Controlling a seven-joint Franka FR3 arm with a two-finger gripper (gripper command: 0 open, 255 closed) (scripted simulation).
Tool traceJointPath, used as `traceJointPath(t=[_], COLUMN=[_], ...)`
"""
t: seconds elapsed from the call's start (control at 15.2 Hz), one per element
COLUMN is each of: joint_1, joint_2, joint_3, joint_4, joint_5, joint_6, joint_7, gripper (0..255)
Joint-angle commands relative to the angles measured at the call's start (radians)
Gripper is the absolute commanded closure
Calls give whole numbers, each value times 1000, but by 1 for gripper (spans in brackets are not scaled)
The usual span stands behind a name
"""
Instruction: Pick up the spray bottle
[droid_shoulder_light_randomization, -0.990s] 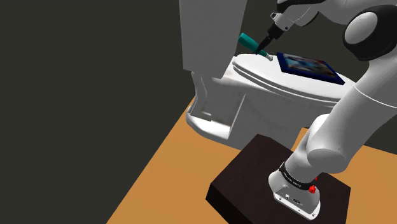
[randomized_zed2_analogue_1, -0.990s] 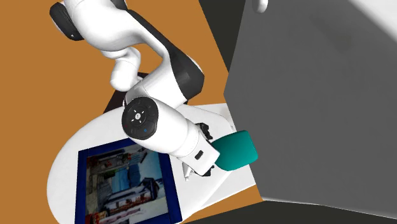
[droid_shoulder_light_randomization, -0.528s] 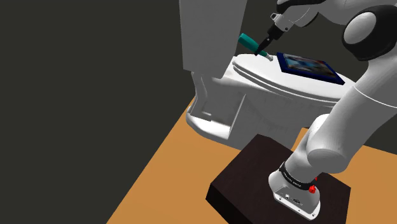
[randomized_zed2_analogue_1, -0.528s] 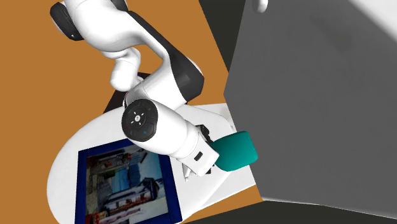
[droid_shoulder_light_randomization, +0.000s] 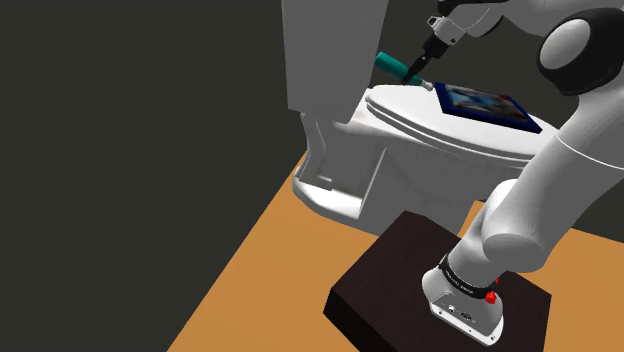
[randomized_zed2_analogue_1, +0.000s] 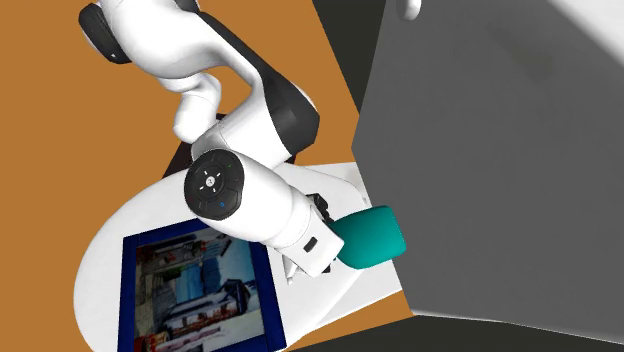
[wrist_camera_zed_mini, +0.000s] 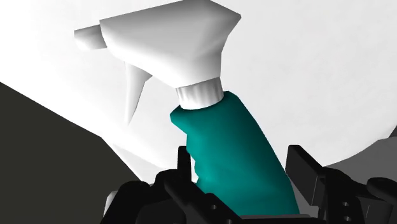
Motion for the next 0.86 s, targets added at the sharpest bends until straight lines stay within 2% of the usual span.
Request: traceJointPath(t=[0.0,0.66,0.79], joint_1=[3,-1,0], joint_2=[-2,29,30], joint_3=[3,-13,-14], joint_4=[29,185,188], joint_5=[0,14,15], joint_6=[-19,-155,-157], joint_7=[10,38,38], gripper=[255,255,255])
